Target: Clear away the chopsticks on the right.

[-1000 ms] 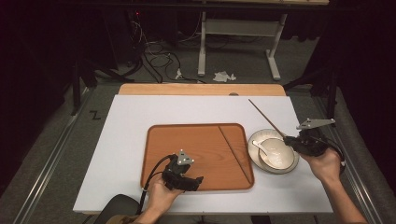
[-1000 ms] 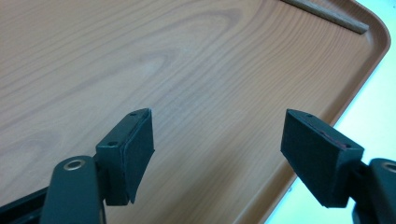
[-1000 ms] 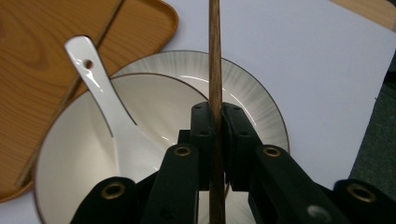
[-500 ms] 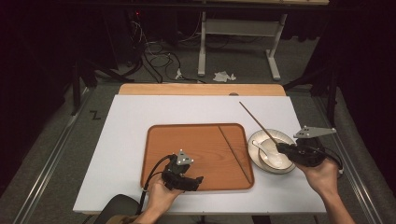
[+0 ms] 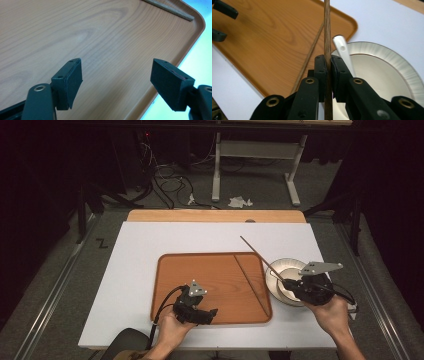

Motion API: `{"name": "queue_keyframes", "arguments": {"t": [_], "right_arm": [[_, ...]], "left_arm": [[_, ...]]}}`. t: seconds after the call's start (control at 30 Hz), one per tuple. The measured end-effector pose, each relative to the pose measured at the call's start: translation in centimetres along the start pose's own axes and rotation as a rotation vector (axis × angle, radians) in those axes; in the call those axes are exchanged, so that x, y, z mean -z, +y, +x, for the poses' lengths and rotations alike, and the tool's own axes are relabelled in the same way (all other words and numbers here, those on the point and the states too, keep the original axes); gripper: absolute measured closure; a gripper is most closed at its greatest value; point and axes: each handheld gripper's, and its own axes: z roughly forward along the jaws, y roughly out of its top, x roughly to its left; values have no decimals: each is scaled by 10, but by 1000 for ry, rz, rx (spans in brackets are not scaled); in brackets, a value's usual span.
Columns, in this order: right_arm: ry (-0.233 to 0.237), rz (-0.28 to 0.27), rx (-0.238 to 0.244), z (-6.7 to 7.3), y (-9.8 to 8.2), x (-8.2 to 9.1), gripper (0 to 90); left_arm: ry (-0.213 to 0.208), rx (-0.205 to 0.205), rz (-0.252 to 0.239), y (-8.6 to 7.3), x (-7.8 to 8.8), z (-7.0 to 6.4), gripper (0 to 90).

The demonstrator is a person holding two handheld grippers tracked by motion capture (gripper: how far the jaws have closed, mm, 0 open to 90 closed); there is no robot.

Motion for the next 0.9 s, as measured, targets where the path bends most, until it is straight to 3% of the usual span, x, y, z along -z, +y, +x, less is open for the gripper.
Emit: {"name": "queue_keyframes", "arguments": {"t": [0.3,0.53,0.9], "right_arm": [[51,30,-9,20,1,-22,846],[50,33,5,33,0,-37,846],[60,126,31,47,-2,-68,846]], "left_arm": [[0,4,-3,0,0,0,257],[-1,5,-9,0,1,-1,257],[-1,2,-2,0,-1,-2,257]]}}
